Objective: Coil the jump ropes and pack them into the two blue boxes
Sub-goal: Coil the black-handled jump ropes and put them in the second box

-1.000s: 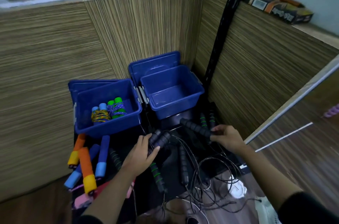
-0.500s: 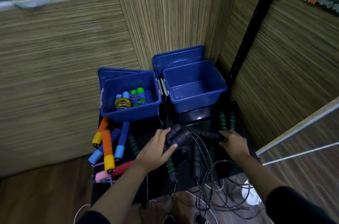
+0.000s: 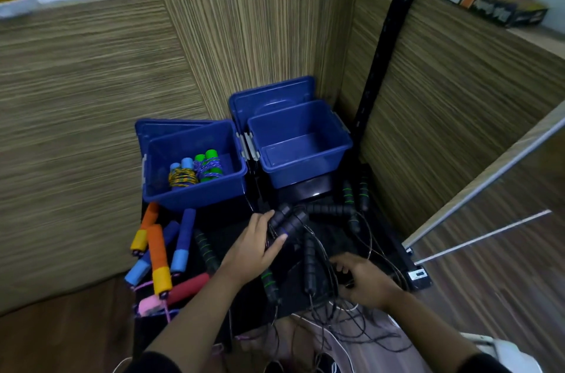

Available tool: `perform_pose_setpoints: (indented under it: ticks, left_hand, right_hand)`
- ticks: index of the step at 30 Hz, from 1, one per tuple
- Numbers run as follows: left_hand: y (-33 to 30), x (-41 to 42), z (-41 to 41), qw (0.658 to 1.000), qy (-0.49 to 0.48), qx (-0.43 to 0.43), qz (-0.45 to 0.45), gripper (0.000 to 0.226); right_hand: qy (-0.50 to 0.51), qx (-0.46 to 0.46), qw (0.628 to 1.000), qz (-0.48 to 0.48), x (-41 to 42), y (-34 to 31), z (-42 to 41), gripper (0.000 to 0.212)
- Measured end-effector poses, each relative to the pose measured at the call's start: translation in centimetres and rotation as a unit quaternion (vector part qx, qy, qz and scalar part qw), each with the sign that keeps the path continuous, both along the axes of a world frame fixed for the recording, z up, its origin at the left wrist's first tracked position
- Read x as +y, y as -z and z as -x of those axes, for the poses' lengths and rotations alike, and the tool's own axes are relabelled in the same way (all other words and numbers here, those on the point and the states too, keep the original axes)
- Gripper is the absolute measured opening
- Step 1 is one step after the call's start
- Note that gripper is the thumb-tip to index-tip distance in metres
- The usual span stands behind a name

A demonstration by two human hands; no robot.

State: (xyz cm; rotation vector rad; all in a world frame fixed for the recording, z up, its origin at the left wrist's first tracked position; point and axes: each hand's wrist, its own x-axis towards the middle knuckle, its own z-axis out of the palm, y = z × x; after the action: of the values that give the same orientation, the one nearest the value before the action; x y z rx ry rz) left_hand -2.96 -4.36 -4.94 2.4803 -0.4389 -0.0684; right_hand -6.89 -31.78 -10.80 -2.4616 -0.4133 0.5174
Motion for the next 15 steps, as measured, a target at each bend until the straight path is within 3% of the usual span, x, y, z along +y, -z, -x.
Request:
perform_pose_setpoints:
  ticks: [2, 6, 11, 15]
  left_hand:
    - [-0.1, -0.1, -0.1, 1.0, -0.007, 0.001, 0.003, 0.079]
    - [-0.2, 0.3, -0.1, 1.0, -0.006, 0.0, 0.0, 0.082]
    - [0.6, 1.7, 0.7, 0.999, 0.02, 0.007, -0.041, 0.085]
    - [1.0, 2.6, 1.3, 0.997, 0.03, 0.006, -0.075, 0.083]
  right_hand:
    - [-0.002, 0.032, 0.999, 0.032, -0.4, 0.2, 0.2, 0.053]
    - [-0.073, 0.012, 0.986, 0.151, -0.8, 0.6, 0.3, 0.023]
    - [-0.002, -0.057, 0.995, 0.083, -1.8, 1.1, -0.5, 0.014]
    - [0.071, -0.138, 0.984, 0.088, -3.0, 0.6, -1.7, 0.009]
